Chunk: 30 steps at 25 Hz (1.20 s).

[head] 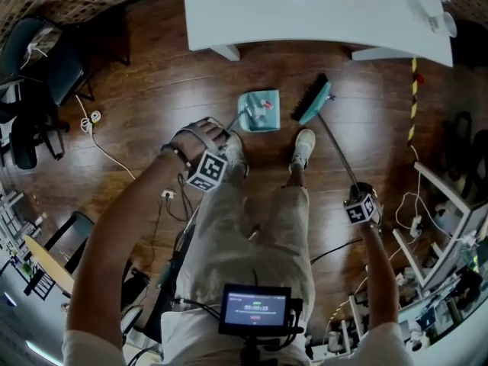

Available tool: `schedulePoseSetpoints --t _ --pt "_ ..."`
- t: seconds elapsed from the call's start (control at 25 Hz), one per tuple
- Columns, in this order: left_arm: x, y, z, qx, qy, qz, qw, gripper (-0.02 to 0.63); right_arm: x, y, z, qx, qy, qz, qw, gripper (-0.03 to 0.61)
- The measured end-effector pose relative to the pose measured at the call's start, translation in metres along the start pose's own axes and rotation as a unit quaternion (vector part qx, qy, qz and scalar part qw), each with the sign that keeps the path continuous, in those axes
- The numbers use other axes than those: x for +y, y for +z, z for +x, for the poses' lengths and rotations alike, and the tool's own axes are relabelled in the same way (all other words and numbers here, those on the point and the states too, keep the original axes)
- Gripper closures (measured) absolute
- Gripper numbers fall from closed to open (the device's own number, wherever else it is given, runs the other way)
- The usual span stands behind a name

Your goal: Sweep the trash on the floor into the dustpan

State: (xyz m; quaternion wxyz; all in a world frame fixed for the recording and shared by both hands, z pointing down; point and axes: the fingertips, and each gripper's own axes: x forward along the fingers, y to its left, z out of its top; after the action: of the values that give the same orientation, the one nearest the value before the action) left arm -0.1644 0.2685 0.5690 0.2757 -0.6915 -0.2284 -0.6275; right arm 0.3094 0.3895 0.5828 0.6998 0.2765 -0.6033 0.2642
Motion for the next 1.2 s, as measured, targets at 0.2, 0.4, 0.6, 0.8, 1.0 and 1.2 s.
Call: schedulePoseSetpoints --t 0.2,0.4,0.6,0.8,1.0,1.2 --pt "-0.011 0.014 -0.003 0.006 0.015 -0.024 0.9996 0.532 -0.036 -0.037 0.004 0.019 0.011 -0.009 1.000 0.471" --pt "-0.001 0.015 -0.007 0.022 0.005 -0.061 0.9979 0.532 -0.097 -0.082 0.004 0.046 0.000 -0.042 0.998 0.472" --pt "0.012 0.022 -0.008 0.026 -0.004 -0.067 0.9974 0.532 -0.158 -0.103 0.007 0.065 -0.012 -0.075 0.995 0.471" --pt "0.031 0.023 -0.003 0.038 -0.015 -0.078 0.9961 0.532 -0.206 -0.108 0.024 0.090 -0.019 -0.103 0.990 0.471" --pt "0.050 0.030 -0.001 0.039 -0.014 -0.075 0.9963 0.532 -0.239 -0.102 0.046 0.106 -0.024 -0.123 0.986 0.471" --pt "0.056 0.046 0.002 0.025 -0.022 -0.100 0.9944 0.532 -0.251 -0.091 0.066 0.113 -0.019 -0.148 0.982 0.471"
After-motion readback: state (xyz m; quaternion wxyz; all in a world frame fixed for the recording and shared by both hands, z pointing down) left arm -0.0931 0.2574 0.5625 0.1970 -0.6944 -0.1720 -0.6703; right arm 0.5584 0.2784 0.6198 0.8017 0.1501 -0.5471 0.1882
